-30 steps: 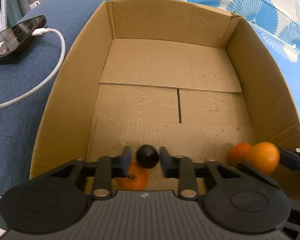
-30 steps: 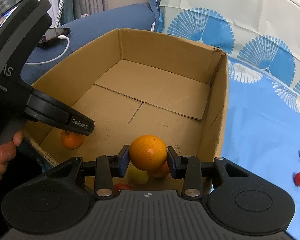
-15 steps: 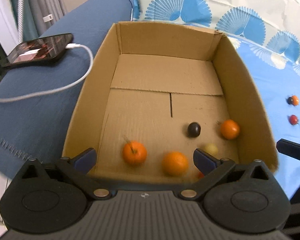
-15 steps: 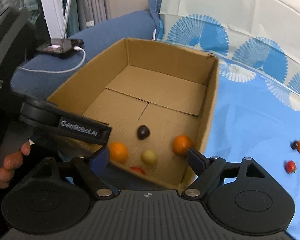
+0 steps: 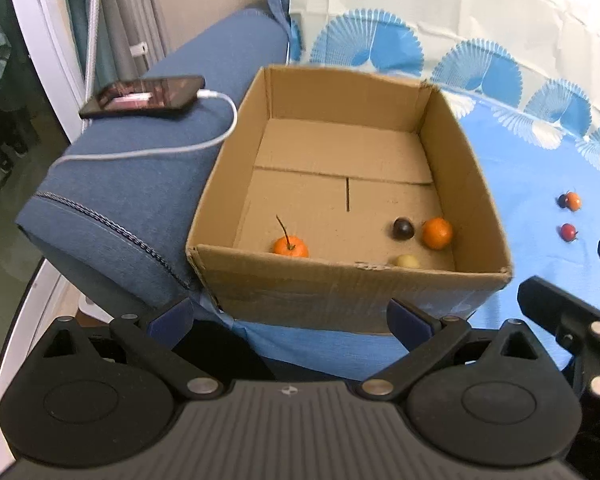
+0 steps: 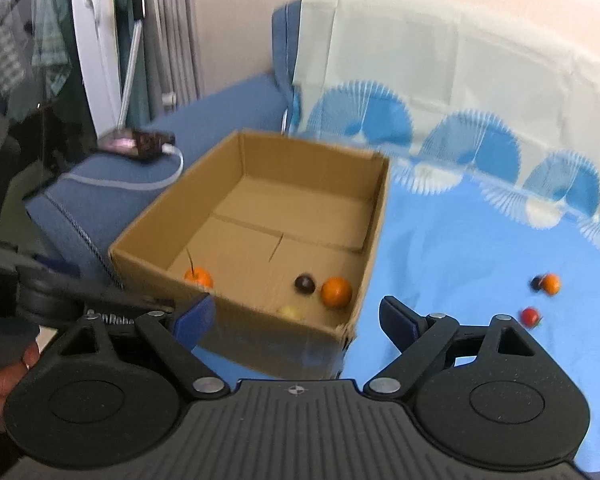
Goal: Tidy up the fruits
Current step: 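Open both tools to drop the plum and orange into the box, then move both tools from the box toward the remaining fruits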
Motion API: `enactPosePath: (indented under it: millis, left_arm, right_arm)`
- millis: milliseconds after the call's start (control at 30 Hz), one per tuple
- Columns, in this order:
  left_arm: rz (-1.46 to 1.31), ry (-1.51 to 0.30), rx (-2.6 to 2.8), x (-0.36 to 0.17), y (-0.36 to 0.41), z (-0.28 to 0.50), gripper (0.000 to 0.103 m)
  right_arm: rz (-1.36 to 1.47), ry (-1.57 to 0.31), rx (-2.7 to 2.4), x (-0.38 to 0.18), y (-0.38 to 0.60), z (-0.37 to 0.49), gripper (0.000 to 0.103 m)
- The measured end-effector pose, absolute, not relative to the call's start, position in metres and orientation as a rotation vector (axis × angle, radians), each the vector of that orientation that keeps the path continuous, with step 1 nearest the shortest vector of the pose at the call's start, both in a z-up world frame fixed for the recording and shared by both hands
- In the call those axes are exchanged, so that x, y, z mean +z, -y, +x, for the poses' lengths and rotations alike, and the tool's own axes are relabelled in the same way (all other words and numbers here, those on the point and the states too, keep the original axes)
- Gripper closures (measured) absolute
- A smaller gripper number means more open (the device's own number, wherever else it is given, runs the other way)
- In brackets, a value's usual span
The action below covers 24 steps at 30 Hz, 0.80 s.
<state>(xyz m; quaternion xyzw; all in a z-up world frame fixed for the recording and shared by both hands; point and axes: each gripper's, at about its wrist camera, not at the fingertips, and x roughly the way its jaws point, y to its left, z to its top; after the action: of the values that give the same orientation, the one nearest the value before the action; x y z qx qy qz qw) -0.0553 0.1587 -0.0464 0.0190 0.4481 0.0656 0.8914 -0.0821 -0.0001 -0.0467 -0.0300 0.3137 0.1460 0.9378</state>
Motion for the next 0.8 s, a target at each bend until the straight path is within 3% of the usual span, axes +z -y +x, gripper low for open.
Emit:
enactPosePath:
  millis: [800]
  left_arm:
    - [0.112, -0.748, 0.146, 0.007, -0.125, -0.126, 0.0]
  right_arm:
    - [-0.011, -0.438, 0.307, -0.009, 0.028, -0.161, 0.009]
